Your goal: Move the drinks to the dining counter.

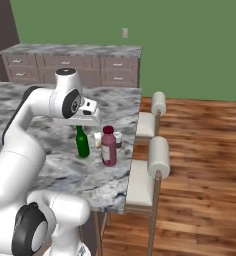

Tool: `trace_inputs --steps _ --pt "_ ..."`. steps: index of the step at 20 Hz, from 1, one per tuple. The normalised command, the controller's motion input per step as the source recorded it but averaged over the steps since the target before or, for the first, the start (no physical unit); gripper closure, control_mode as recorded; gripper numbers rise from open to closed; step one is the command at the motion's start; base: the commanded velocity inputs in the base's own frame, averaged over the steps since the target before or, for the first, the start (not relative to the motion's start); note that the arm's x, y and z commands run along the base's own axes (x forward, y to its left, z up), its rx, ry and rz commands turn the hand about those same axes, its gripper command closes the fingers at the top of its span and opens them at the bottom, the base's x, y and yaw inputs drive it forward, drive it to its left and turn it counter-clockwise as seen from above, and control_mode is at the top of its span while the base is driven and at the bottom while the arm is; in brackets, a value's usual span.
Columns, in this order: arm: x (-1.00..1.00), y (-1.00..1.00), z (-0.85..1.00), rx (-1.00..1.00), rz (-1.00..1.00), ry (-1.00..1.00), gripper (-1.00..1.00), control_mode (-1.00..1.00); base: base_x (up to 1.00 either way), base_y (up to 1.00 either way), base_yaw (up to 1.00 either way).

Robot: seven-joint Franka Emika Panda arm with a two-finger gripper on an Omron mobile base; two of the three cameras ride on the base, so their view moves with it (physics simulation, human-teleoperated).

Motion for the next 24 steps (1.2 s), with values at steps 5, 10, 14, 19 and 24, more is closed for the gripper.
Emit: trace_inputs --steps 5,10,14,19,24 --pt "0.00 0.00 0.00 0.00 0.00 0.00 1.00 1.00 0.00 0.12 0.00" --pt "0.00 0.09 -0.23 0.00 0.00 0.02 1.00 -1.00 0.00 0.01 0.00" --pt "0.00 0.05 -0.35 0.00 0.00 0.01 1.00 -1.00 0.00 0.00 0.00" --pt "0.00 0.06 -0.32 0.00 0.00 0.03 1.00 -1.00 0.00 0.00 0.00" --pt "0.00 0.02 -0.35 0.00 0.00 0.00 1.00 -1.00 0.00 0.00 0.00"
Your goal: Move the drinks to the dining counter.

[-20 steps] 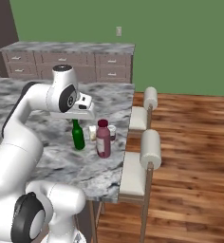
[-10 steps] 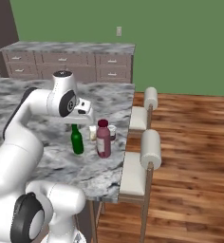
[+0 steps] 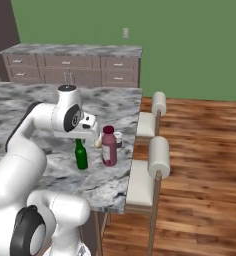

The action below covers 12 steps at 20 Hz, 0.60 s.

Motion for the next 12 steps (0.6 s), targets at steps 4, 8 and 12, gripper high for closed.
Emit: trace_inputs --steps 4,8,12 --pt "0.00 0.00 -0.31 0.00 0.00 0.00 1.00 -1.00 0.00 0.00 0.00" --pt "0.00 0.00 -0.27 0.00 0.00 0.00 1.00 -1.00 0.00 0.00 0.00" --pt "0.00 0.00 -0.33 0.00 0.00 0.00 1.00 -1.00 0.00 0.00 0.00"
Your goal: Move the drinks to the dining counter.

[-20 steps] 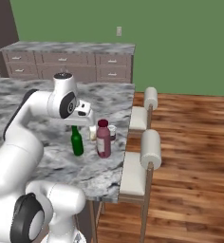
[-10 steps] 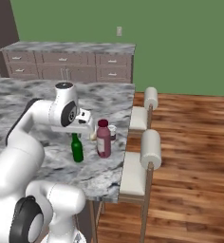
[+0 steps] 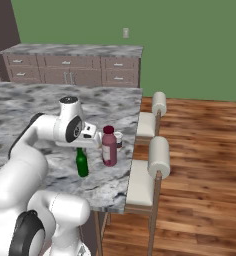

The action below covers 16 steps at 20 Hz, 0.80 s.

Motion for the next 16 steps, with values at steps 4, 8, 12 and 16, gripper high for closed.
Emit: trace_inputs --steps 4,8,12,16 --pt "0.00 0.00 -0.33 0.00 0.00 0.00 1.00 -1.00 0.00 0.00 0.00" --pt "0.00 0.00 -0.28 0.00 0.00 0.00 1.00 -1.00 0.00 0.00 0.00" --pt "0.00 0.00 -0.26 0.00 0.00 0.00 1.00 -1.00 0.00 0.00 0.00" --pt "0.00 0.00 -0.14 0.00 0.00 0.00 1.00 -1.00 0.00 0.00 0.00"
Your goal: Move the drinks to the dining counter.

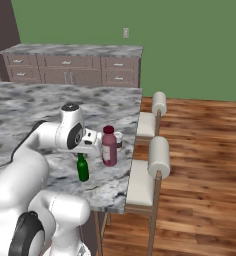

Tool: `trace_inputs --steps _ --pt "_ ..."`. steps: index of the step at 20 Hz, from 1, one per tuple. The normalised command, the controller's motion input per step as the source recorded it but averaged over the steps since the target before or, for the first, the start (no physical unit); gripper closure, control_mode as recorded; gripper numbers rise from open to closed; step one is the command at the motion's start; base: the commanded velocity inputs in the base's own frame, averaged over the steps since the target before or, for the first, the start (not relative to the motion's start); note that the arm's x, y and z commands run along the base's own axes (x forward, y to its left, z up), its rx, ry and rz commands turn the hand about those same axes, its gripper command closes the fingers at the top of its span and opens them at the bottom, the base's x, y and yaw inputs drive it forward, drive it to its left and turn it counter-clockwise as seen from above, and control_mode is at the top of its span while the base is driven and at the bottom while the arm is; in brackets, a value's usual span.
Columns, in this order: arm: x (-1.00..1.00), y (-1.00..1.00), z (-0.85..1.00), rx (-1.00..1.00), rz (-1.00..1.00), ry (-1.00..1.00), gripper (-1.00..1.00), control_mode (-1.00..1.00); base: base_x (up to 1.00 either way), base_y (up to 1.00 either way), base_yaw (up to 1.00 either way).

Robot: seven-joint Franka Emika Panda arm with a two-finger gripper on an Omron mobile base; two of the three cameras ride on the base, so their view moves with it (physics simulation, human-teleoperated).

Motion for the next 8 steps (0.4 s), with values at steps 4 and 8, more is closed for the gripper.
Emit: trace_inputs --steps 4,8 --pt "0.00 0.00 0.00 0.00 0.00 0.00 -1.00 -1.00 0.00 0.00 0.00" --pt "0.00 0.00 0.00 0.00 0.00 0.00 -1.00 -1.00 0.00 0.00 0.00"
